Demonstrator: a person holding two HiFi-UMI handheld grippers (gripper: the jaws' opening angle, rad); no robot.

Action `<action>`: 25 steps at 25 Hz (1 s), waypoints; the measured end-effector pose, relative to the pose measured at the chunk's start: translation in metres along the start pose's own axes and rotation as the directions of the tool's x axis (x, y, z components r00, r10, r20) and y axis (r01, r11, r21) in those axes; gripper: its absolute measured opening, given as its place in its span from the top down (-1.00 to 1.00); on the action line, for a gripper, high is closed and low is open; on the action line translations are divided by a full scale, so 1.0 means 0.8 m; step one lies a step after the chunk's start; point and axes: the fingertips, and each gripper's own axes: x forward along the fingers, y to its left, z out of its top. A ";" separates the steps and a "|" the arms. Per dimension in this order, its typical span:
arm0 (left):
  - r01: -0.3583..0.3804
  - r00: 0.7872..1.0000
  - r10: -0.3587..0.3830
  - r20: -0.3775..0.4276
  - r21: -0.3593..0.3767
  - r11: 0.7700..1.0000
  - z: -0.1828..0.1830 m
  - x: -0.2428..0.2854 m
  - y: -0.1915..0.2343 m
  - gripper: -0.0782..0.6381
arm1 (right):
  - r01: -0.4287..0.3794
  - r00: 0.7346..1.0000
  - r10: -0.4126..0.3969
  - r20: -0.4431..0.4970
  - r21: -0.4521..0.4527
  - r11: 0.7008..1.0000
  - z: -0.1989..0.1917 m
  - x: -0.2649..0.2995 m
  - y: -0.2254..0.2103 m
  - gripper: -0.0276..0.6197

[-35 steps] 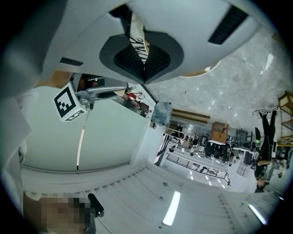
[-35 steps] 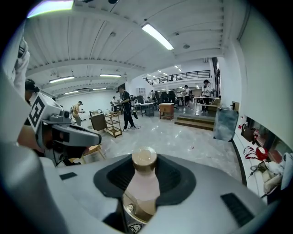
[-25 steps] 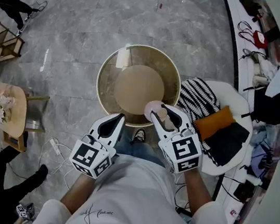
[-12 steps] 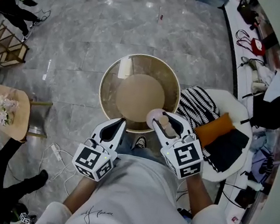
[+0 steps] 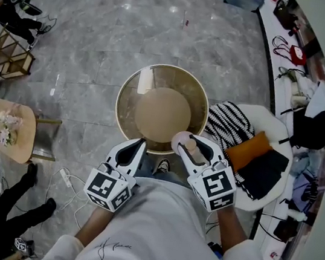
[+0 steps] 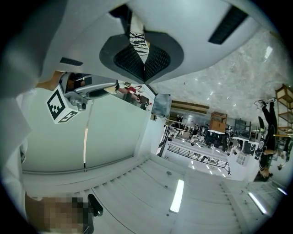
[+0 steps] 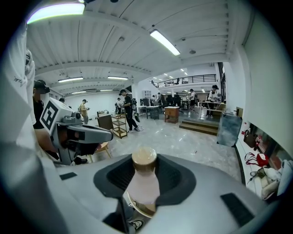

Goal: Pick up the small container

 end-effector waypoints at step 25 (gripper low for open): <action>-0.004 1.000 0.004 -0.016 0.001 1.000 -0.003 0.013 -0.007 0.73 | -0.029 0.999 0.029 -0.015 -0.010 1.000 -0.006 0.002 -0.007 0.46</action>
